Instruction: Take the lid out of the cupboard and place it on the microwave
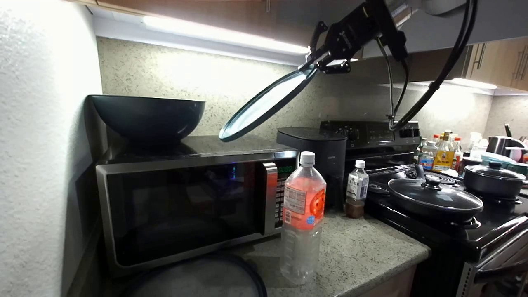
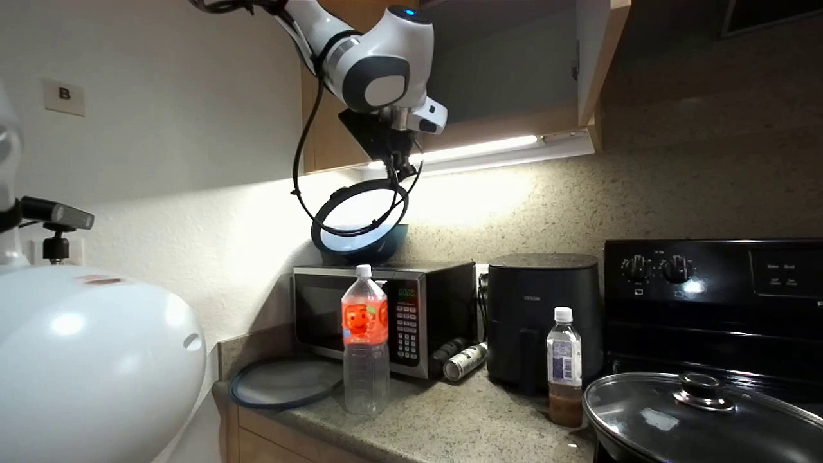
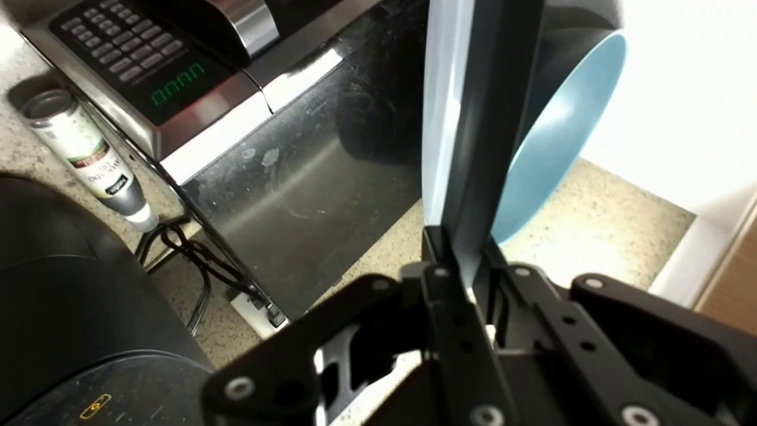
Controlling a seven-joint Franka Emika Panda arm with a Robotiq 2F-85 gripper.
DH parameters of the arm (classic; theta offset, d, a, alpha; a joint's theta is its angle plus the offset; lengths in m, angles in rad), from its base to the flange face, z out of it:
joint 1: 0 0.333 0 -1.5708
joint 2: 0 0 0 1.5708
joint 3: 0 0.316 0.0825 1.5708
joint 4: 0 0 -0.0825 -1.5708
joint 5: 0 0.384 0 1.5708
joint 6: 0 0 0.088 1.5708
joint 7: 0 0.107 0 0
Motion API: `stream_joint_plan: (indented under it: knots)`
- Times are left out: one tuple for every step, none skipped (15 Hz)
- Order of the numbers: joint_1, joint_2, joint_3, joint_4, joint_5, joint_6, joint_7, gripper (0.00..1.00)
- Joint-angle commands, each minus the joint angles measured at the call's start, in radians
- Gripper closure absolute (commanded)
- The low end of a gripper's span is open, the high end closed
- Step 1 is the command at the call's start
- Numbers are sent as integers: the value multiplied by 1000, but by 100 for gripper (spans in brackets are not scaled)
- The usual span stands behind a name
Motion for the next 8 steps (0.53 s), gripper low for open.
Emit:
stream_joint_plan:
  knots:
    - [-68, 16, 52, 8, 21, -25, -18, 88]
    - [-73, 24, 52, 12, 20, -30, -23, 97]
    - [-83, 39, 66, 6, 25, 31, -10, 97]
    - [-94, 56, 78, 10, 24, 59, 1, 97]
    - [-106, 77, 92, 16, 17, 91, 16, 97]
    - [-115, 95, 104, 20, 13, 125, 28, 97]
    - [-121, 116, 114, 26, 14, 164, 39, 97]
    - [-127, 136, 124, 31, 10, 202, 54, 97]
